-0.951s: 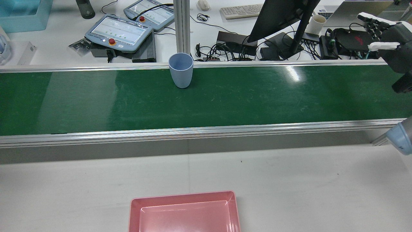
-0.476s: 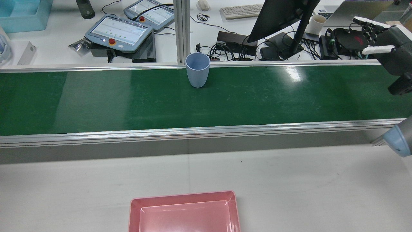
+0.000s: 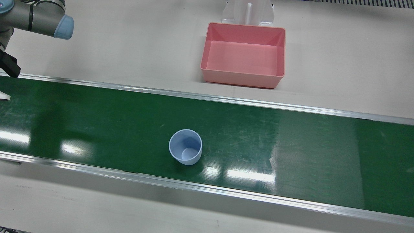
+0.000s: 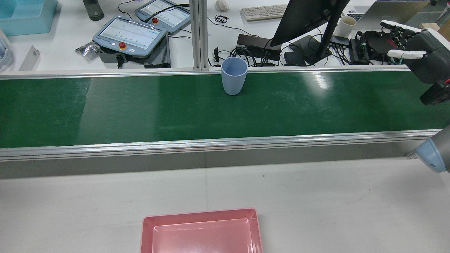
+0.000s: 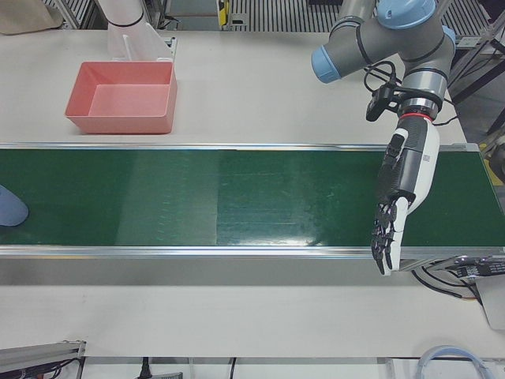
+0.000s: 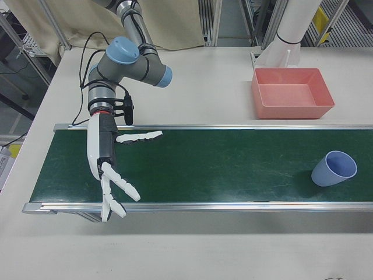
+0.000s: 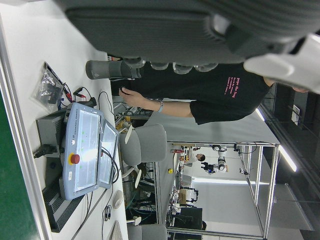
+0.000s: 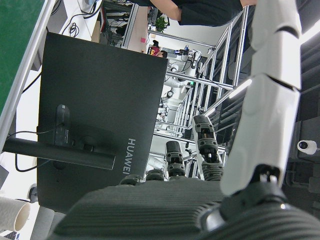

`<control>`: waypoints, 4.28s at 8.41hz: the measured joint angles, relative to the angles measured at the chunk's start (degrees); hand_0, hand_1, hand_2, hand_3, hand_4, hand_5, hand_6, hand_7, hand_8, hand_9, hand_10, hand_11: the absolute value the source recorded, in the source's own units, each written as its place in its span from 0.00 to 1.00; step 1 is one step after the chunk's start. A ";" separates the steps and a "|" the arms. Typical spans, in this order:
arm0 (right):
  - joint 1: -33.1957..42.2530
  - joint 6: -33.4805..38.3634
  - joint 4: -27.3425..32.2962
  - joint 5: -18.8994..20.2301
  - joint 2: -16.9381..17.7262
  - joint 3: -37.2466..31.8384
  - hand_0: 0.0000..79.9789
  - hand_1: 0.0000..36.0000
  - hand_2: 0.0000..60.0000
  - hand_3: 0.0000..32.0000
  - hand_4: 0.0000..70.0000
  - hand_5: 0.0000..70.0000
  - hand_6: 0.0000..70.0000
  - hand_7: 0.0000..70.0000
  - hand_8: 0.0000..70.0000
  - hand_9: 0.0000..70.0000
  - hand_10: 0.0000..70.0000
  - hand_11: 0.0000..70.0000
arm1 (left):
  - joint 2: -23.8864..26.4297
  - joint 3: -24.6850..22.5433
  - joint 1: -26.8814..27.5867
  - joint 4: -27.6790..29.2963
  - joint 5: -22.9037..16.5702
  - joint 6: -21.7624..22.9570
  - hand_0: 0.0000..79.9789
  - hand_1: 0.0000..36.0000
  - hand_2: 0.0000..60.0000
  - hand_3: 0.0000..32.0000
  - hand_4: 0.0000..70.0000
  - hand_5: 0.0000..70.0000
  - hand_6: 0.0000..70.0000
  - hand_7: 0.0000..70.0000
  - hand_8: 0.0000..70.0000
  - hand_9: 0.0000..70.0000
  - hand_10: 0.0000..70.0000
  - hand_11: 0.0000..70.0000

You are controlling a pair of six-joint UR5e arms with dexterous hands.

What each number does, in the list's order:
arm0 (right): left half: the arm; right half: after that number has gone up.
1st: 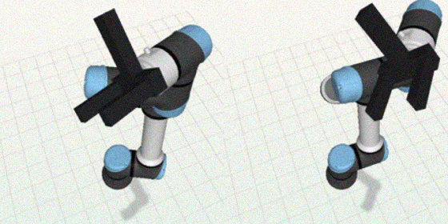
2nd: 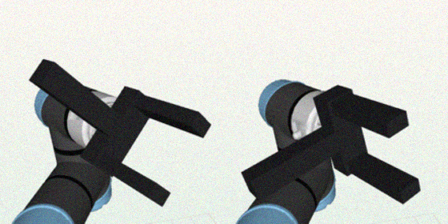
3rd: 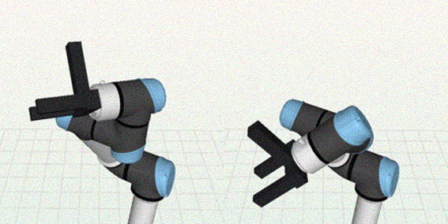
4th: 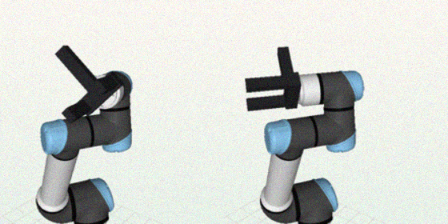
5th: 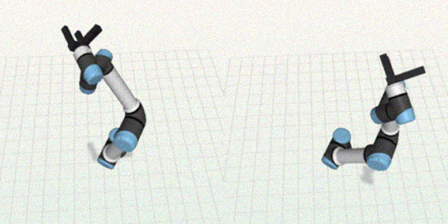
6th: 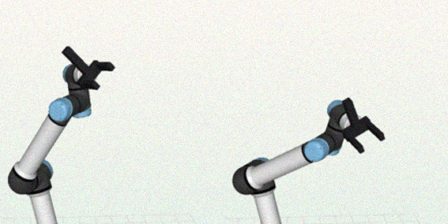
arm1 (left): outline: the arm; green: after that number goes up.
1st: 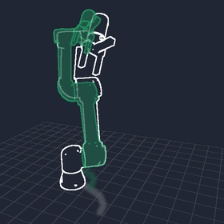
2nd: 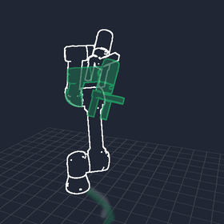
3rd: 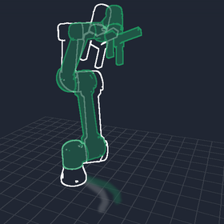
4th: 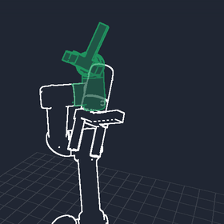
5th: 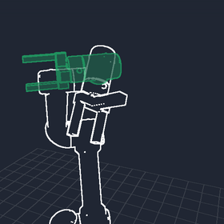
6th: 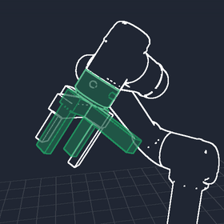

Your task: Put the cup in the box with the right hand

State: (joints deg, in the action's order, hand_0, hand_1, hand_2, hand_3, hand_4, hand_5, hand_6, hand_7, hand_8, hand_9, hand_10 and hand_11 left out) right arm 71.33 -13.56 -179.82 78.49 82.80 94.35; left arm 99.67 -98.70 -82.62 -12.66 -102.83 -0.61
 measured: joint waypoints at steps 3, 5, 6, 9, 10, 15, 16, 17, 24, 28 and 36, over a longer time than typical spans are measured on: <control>-0.22 0.03 -0.04 0.00 0.00 0.33 0.69 0.53 0.09 0.00 0.07 0.08 0.08 0.35 0.00 0.05 0.00 0.00 | 0.00 0.00 0.00 0.08 0.00 0.00 0.00 0.00 0.00 0.00 0.00 0.00 0.00 0.00 0.00 0.00 0.00 0.00; -0.86 0.03 -0.02 -0.06 0.00 0.38 0.70 0.50 0.04 0.00 0.09 0.08 0.08 0.36 0.00 0.05 0.00 0.00 | 0.00 0.00 0.00 0.06 0.00 0.00 0.00 0.00 0.00 0.00 0.00 0.00 0.00 0.00 0.00 0.00 0.00 0.00; -1.44 0.06 -0.01 -0.10 -0.01 0.42 0.68 0.57 0.18 0.00 0.07 0.08 0.08 0.37 0.00 0.05 0.00 0.00 | 0.00 0.00 0.00 0.05 0.00 0.02 0.00 0.00 0.00 0.00 0.00 0.00 0.00 0.00 0.00 0.00 0.00 0.00; -4.22 0.02 -4.88 -0.36 0.02 3.26 0.69 0.52 0.08 0.00 0.10 0.08 0.09 0.42 0.00 0.06 0.00 0.00 | 0.00 0.00 0.00 0.01 0.00 0.04 0.00 0.00 0.00 0.00 0.00 0.00 0.00 0.00 0.00 0.00 0.00 0.00; -4.52 -0.02 -7.79 -0.40 0.05 4.47 0.70 0.52 0.08 0.00 0.09 0.08 0.09 0.38 0.00 0.06 0.00 0.00 | 0.00 0.00 0.00 0.00 0.00 0.06 0.00 0.00 0.00 0.00 0.00 0.00 0.00 0.00 0.00 0.00 0.00 0.00; -6.51 -0.06 -10.70 -1.40 0.34 5.02 0.70 0.53 0.08 0.00 0.09 0.08 0.09 0.38 0.00 0.05 0.00 0.00 | 0.00 0.02 0.00 0.09 0.00 0.00 0.00 0.00 0.00 0.00 0.00 0.00 0.00 0.00 0.00 0.00 0.00 0.00; -7.13 -0.06 -10.72 -1.75 0.34 5.06 0.72 0.48 0.00 0.00 0.11 0.08 0.09 0.37 0.00 0.05 0.00 0.00 | 0.00 0.02 0.00 0.06 0.00 0.03 0.00 0.00 0.00 0.00 0.00 0.00 0.00 0.00 0.00 0.00 0.00 0.00; -7.55 -0.06 -10.72 -1.96 0.34 5.14 0.70 0.53 0.08 0.00 0.09 0.08 0.09 0.37 0.00 0.05 0.00 0.00 | 0.00 0.02 0.00 0.03 0.00 0.06 0.00 0.00 0.00 0.00 0.00 0.00 0.00 0.00 0.00 0.00 0.00 0.00; -9.13 -0.05 -10.73 -2.24 0.35 4.97 0.68 0.59 0.19 0.00 0.07 0.08 0.09 0.39 0.00 0.06 0.00 0.00 | 0.00 0.09 0.00 0.09 0.00 0.04 0.00 0.00 0.00 0.00 0.00 0.00 0.00 0.00 0.00 0.00 0.00 0.00; -9.96 -0.03 -10.64 -2.94 0.33 4.82 0.69 0.55 0.11 0.00 0.12 0.08 0.10 0.40 0.00 0.07 0.00 0.00 | 0.00 0.06 0.00 0.09 0.00 0.03 0.00 0.00 0.00 0.00 0.00 0.00 0.00 0.00 0.00 0.00 0.00 0.00; -9.82 0.88 -11.02 -7.30 0.64 5.29 1.00 1.00 1.00 0.00 0.50 0.49 0.82 1.00 1.00 1.00 1.00 1.00 | 0.00 0.01 0.00 0.03 0.00 0.06 0.00 0.00 0.00 0.00 0.00 0.00 0.00 0.00 0.00 0.00 0.00 0.00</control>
State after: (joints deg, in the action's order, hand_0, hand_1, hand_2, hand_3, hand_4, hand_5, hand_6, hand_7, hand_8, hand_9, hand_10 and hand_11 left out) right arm 61.52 -12.69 -190.84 71.19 83.43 99.65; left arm 99.67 -98.69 -82.62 -12.63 -102.83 -0.55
